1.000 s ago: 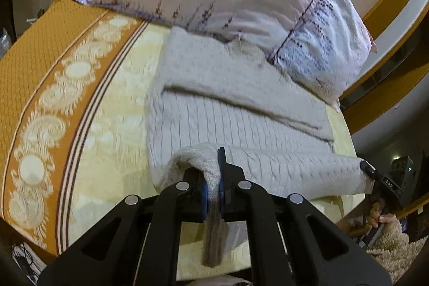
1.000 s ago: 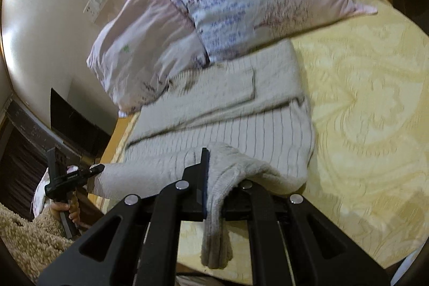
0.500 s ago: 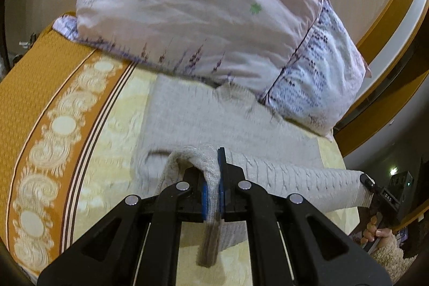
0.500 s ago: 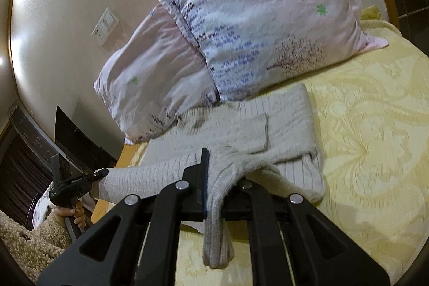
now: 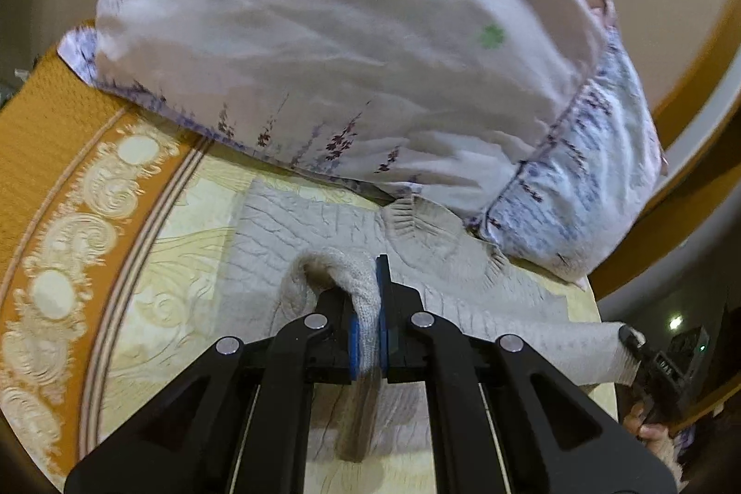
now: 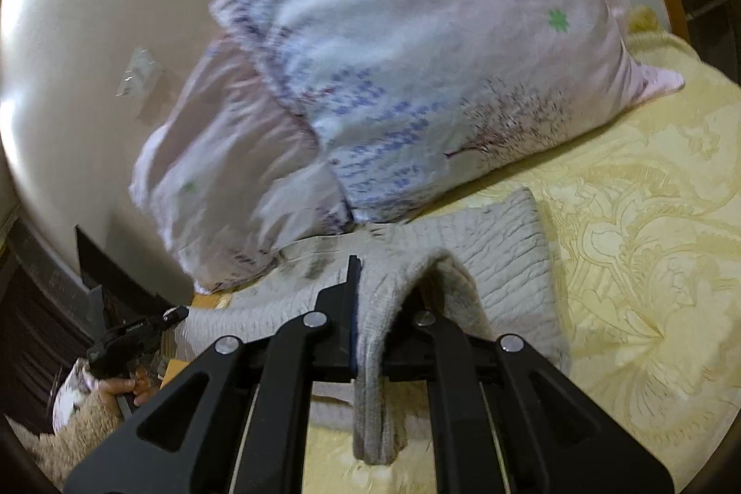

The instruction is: Fold small clothes

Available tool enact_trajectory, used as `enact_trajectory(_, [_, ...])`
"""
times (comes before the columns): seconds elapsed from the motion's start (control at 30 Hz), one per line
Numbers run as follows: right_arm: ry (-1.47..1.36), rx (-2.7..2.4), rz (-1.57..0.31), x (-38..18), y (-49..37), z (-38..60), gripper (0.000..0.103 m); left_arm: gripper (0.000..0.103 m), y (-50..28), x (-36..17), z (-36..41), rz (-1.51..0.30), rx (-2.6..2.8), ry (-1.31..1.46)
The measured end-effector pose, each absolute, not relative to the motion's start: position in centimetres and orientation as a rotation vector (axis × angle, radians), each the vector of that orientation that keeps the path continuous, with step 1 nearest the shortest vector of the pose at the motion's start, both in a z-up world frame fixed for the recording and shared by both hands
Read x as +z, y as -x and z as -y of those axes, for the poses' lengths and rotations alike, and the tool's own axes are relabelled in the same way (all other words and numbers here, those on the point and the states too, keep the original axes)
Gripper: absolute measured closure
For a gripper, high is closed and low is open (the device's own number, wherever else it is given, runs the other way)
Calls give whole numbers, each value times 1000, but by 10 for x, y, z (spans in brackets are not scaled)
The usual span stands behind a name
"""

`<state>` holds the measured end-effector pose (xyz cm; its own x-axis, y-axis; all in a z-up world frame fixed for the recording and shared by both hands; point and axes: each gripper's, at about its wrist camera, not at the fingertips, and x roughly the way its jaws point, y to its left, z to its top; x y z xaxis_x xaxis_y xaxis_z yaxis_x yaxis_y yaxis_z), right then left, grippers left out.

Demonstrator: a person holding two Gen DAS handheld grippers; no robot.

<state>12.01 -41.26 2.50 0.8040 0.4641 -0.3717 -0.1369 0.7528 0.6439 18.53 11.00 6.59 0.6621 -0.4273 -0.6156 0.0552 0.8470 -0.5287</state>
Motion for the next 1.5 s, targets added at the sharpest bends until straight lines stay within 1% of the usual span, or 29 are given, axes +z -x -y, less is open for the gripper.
enact_trajectory(0.33, [-742,255,-711,-13,-190,415,96,98,-235,18,-113,-902,-222,651])
enact_trajectory(0.43, [-820,234,-766,-26,-203,420,93,98,-244,12,-113,-926,-224,687])
enact_trajectory(0.5, [-874,227,-782,-32,-209,423,83,98,-250,10,-112,-947,-227,699])
enact_trajectory(0.57, [-920,218,-757,-34,-212,427,65,98,-254,9,-112,-961,-230,713])
enact_trajectory(0.67, [-939,217,-744,-31,-218,428,56,97,-262,4,-113,-993,-224,760])
enact_trajectory(0.77, [-927,217,-749,-29,-223,427,55,97,-268,-1,-113,-1017,-219,786])
enact_trajectory(0.83, [-930,220,-740,-27,-224,428,54,91,-270,-2,-114,-1023,-222,804])
enact_trajectory(0.87, [-930,221,-737,-25,-224,427,53,81,-270,-1,-115,-1017,-228,816])
enact_trajectory(0.9, [-931,224,-734,-23,-225,427,52,63,-269,2,-118,-996,-236,830])
enact_trajectory(0.93, [-943,230,-731,-22,-227,426,52,54,-268,7,-121,-967,-243,838])
enact_trajectory(0.97, [-957,236,-727,-21,-229,426,51,40,-268,11,-122,-948,-250,842])
enact_trajectory(1.0, [-967,242,-722,-19,-228,427,51,29,-267,20,-123,-915,-239,828])
enact_trajectory(1.03, [-973,249,-708,-15,-227,427,51,25,-265,27,-124,-888,-227,806])
enact_trajectory(1.1, [-963,256,-682,-9,-221,428,51,23,-261,41,-127,-847,-226,752])
enact_trajectory(1.23, [-880,211,-650,3,-201,436,51,24,-250,48,-132,-856,-201,640])
enact_trajectory(1.3, [-857,188,-661,3,-194,441,51,28,-242,44,-133,-873,-210,600])
enact_trajectory(1.37, [-799,151,-690,3,-185,445,55,29,-235,41,-133,-888,-224,575])
enact_trajectory(1.5, [-645,112,-746,-3,-171,443,57,30,-217,33,-123,-917,-259,487])
